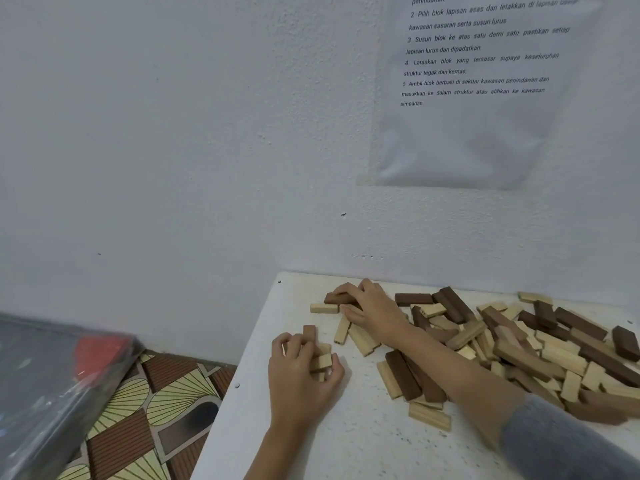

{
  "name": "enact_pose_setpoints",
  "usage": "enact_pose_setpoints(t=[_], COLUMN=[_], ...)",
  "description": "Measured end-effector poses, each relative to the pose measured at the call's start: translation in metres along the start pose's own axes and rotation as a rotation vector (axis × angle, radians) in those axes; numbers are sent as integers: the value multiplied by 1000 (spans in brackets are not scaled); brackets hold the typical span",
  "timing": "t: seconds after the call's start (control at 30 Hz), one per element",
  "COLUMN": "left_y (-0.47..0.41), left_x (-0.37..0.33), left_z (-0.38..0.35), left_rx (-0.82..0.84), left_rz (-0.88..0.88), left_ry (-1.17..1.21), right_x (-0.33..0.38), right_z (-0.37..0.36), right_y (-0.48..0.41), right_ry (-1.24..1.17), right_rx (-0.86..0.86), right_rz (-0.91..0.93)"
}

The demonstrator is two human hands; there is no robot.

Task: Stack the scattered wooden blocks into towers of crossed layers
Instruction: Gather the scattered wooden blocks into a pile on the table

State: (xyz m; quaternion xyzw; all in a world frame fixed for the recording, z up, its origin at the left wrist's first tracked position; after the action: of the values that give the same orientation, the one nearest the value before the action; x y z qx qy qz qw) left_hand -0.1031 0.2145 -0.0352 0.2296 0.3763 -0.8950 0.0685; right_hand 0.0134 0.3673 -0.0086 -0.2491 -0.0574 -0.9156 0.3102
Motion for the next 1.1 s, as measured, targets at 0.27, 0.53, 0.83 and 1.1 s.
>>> enact_pose_setpoints(t=[0.27,0.53,0.83,1.1], left_y=[4,1,3,-33], left_x=[-5,-7,-34,-123], left_z=[2,10,15,-29], left_rx=[83,58,-4,210], left_rz=[-18,-106,297,164], left_ry=[-92,-68,424,664], right_x=[11,8,-7,-46], right_z=[9,25,42,75], right_y=[20,56,109,158], right_ry=[-234,-461,-562,-437], right_rx=[-142,-322,-424,-614], right_rz=[45,24,-13,-187])
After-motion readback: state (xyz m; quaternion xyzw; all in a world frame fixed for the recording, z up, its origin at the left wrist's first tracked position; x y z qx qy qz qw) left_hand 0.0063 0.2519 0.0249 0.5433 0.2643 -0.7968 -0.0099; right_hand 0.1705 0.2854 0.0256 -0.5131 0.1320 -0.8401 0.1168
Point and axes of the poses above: each hand's wrist, its own y-axis away from the middle knuckle, its own z-axis out of the back of the hand, x = y × z, the point moved 1 cm from there along -y, towards the middle knuckle, and after that the axes turned 5 degrees about -z, right-handed, at the moved point
